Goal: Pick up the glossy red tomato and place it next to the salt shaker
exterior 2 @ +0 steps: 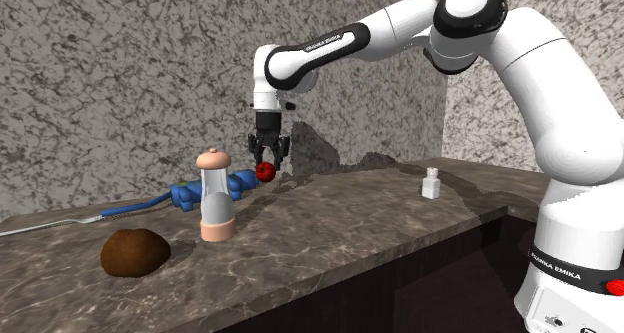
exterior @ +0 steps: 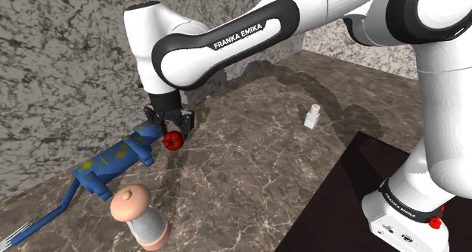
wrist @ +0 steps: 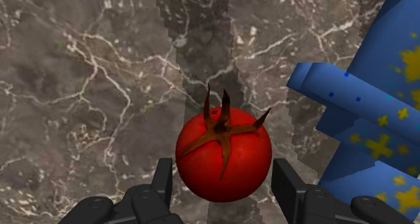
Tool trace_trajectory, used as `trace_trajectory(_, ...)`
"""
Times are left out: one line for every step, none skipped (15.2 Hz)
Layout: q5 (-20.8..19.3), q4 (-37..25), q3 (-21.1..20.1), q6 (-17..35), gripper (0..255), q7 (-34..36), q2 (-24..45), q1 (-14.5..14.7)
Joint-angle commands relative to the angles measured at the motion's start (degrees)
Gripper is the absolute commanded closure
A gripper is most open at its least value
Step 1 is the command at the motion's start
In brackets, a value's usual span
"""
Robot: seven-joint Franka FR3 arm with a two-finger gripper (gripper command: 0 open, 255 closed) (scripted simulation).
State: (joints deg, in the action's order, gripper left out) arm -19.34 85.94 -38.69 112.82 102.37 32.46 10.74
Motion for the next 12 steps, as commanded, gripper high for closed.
trace_trajectory(0.32, -1.01, -0.2, -1.31, 255, -0.21, -0.38, 0.03)
trace_trajectory(0.48, -1.5, -0.31, -1.96, 255, -0.31, -0.59, 0.05)
trace_trajectory(0.63, -2.0, -0.4, -2.61, 255, -0.41, -0.78, 0.07)
trace_trajectory(0.77, -2.53, -0.49, -3.28, 255, -0.5, -0.96, 0.1)
trace_trajectory(0.91, -3.07, -0.58, -3.95, 255, -0.59, -1.13, 0.14)
trace_trajectory(1.04, -3.64, -0.66, -4.62, 255, -0.68, -1.28, 0.18)
trace_trajectory(1.16, -4.22, -0.73, -5.31, 255, -0.76, -1.42, 0.24)
trace_trajectory(1.27, -4.82, -0.8, -6.0, 255, -0.85, -1.55, 0.3)
trace_trajectory(1.38, -5.45, -0.87, -6.7, 255, -0.93, -1.67, 0.38)
trace_trajectory(1.47, -6.09, -0.93, -7.41, 255, -1.0, -1.77, 0.46)
trace_trajectory(1.56, -6.76, -0.99, -8.12, 255, -1.08, -1.86, 0.55)
trace_trajectory(1.64, -7.44, -1.04, -8.85, 255, -1.15, -1.94, 0.66)
